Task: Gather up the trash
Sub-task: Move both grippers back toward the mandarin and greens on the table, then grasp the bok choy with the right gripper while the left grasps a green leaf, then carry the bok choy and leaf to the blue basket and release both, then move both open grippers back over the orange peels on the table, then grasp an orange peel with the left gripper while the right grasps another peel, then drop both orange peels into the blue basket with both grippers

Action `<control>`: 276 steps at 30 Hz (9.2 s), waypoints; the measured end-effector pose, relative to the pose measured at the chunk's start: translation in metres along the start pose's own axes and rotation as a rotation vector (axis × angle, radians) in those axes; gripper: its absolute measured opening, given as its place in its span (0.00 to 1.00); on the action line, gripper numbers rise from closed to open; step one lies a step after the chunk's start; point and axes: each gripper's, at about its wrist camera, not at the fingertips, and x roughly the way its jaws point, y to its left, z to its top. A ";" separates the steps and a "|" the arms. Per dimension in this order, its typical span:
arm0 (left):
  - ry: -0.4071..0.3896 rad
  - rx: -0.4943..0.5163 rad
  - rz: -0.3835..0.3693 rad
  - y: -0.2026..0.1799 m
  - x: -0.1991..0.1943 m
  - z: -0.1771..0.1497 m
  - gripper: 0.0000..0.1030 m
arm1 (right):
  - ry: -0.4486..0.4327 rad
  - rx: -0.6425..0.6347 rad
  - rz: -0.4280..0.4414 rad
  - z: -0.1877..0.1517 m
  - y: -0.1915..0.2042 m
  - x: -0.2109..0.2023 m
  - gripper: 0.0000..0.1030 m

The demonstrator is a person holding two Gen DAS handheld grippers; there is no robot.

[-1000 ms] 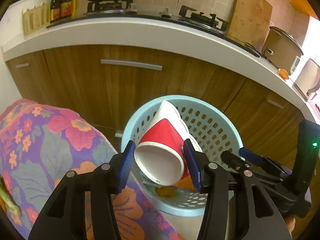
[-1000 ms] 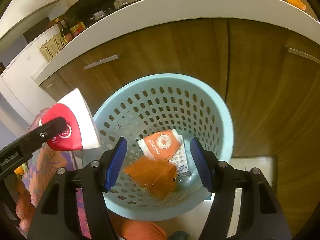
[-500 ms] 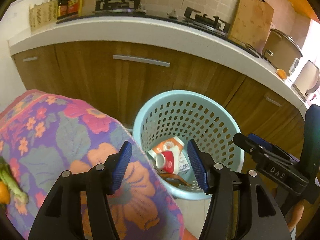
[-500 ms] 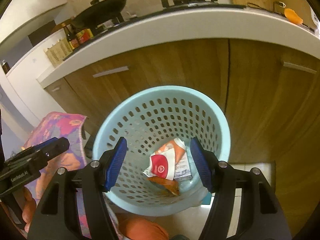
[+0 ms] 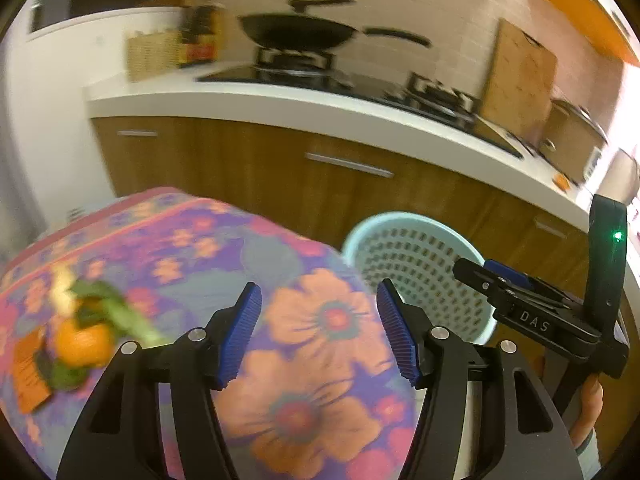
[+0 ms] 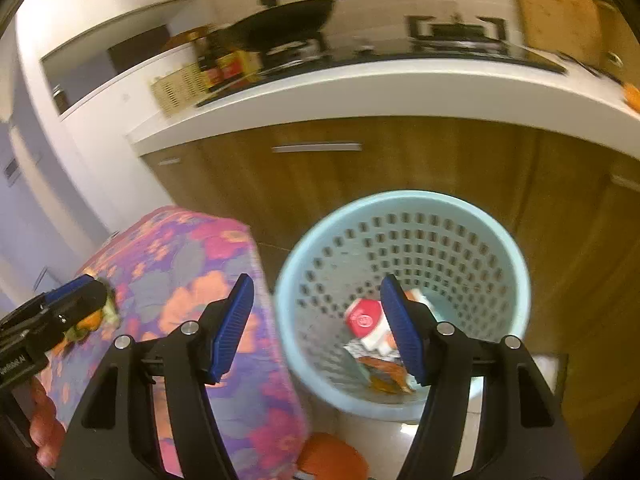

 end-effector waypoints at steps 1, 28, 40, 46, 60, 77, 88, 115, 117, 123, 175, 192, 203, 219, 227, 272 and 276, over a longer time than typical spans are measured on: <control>-0.012 -0.016 0.017 0.009 -0.008 -0.002 0.58 | 0.001 -0.024 0.016 0.000 0.011 0.000 0.60; 0.017 -0.342 0.252 0.186 -0.036 -0.069 0.49 | 0.233 -0.469 0.385 -0.025 0.244 0.102 0.60; 0.071 -0.289 0.206 0.186 -0.021 -0.076 0.49 | 0.307 -0.578 0.328 -0.040 0.271 0.126 0.21; 0.090 -0.262 0.214 0.182 -0.028 -0.084 0.15 | 0.239 -0.553 0.361 -0.039 0.258 0.105 0.19; -0.007 -0.255 0.074 0.150 -0.086 -0.108 0.01 | 0.080 -0.482 0.258 -0.029 0.177 0.027 0.17; -0.142 -0.311 -0.106 0.154 -0.147 -0.106 0.01 | 0.051 -0.421 0.247 -0.029 0.150 0.002 0.17; -0.116 -0.149 -0.103 0.115 -0.135 -0.085 0.01 | 0.003 -0.386 0.215 -0.020 0.131 -0.012 0.17; 0.112 0.084 -0.335 -0.075 0.052 0.020 0.01 | -0.035 0.064 -0.034 0.000 -0.085 -0.008 0.17; 0.140 0.090 -0.328 -0.082 0.068 0.016 0.01 | -0.002 0.085 -0.034 -0.003 -0.093 0.003 0.17; 0.202 0.097 -0.314 -0.092 0.100 0.008 0.01 | 0.027 0.078 -0.028 -0.007 -0.094 0.014 0.18; -0.161 -0.319 0.180 0.164 -0.134 -0.084 0.58 | 0.031 -0.453 0.262 -0.012 0.193 0.000 0.45; 0.072 -0.295 0.285 0.184 -0.090 -0.133 0.58 | 0.222 -0.561 0.374 -0.032 0.288 0.070 0.45; 0.137 -0.175 0.336 0.156 -0.079 -0.140 0.50 | 0.292 -0.590 0.361 -0.018 0.320 0.124 0.45; 0.100 -0.141 0.242 0.150 -0.084 -0.140 0.06 | 0.348 -0.656 0.351 -0.030 0.376 0.188 0.32; 0.084 -0.154 0.236 0.152 -0.087 -0.139 0.04 | 0.328 -0.573 0.492 -0.025 0.356 0.165 0.02; 0.074 0.185 -0.194 -0.088 0.031 0.001 0.04 | 0.009 0.041 -0.085 0.014 -0.072 0.014 0.02; 0.108 0.211 -0.178 -0.101 0.057 0.006 0.04 | 0.055 0.082 -0.124 0.014 -0.085 0.026 0.02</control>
